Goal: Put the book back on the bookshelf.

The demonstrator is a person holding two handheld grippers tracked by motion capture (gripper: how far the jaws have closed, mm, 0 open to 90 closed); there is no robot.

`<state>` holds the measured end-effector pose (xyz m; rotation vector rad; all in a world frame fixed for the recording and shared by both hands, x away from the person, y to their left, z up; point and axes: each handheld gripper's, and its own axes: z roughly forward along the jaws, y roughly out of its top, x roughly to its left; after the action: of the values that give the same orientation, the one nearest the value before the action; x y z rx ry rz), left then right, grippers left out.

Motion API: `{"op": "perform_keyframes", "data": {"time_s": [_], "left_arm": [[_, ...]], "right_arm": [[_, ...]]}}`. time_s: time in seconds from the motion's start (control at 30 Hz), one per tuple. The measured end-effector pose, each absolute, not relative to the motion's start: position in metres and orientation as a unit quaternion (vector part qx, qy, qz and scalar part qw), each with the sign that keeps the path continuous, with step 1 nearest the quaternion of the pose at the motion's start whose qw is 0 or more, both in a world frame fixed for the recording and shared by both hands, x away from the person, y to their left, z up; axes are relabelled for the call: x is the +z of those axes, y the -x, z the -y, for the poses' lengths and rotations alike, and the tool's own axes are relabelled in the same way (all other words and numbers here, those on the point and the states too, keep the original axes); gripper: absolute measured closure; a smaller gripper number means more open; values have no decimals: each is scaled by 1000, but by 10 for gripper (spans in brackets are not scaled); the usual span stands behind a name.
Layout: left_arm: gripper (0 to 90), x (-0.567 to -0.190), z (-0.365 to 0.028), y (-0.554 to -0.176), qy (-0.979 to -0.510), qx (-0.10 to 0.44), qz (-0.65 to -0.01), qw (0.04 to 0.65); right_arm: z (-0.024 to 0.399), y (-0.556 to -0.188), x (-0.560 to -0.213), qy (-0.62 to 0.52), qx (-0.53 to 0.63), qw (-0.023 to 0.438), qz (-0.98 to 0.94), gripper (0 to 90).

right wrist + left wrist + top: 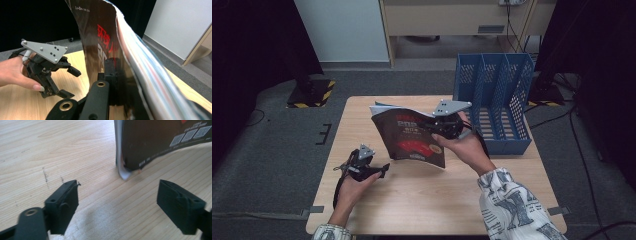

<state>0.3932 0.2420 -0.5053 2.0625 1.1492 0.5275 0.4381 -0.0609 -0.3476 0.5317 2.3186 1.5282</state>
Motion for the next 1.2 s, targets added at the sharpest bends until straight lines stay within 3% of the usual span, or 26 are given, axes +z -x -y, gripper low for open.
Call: {"op": "perform_keyframes", "data": {"time_s": [0.33,1.2], "left_arm": [[55,-512,-247,-395,-793,200,-465,338],[59,-520,-246,-397,-802,192,-473,311]], "right_arm": [[64,-440,-339,-197,534,161,-807,871],[78,-440,-308,-232,515,165,-809,871]]}}
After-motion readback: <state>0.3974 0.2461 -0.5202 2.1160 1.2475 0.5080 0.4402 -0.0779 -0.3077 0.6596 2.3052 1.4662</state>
